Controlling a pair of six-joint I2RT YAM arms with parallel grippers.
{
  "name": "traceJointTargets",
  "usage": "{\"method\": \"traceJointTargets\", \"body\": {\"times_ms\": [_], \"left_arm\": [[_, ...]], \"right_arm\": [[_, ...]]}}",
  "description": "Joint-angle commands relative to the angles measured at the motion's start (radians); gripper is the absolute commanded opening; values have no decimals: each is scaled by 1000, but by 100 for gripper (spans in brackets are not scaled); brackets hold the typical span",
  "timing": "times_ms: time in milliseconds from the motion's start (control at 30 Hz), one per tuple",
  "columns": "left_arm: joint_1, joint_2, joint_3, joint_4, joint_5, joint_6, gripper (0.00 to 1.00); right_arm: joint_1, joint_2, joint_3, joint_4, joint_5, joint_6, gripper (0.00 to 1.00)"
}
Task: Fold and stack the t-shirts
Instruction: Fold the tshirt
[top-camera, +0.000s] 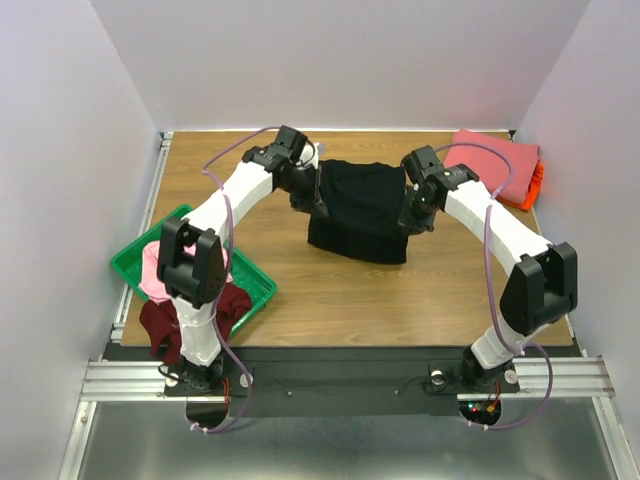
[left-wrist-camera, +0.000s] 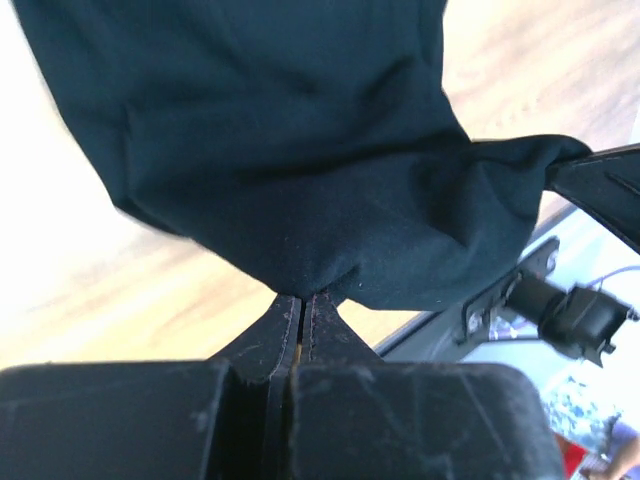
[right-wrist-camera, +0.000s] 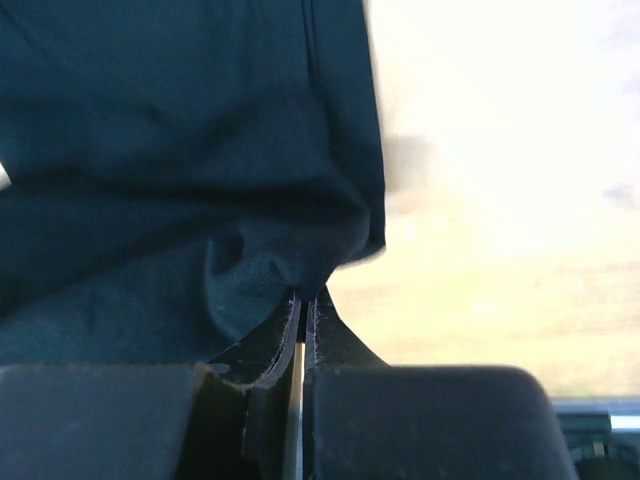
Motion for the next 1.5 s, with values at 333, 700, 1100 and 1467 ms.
{"method": "traceJointTargets", "body": {"times_ms": [333,700,1100,1467], "left_arm": [[60,149,352,-29,10,39,0],[100,258,470,-26,48,48,0],[129,366,611,29,76,36,0],[132,374,592,195,87,11,0]], "right_arm": [[-60,161,245,202,160,-63,0],[-101,305,400,213,153,-108,0],[-129,420,538,230,143,-141,0],[-144,498,664,257,157,-166,0]]}}
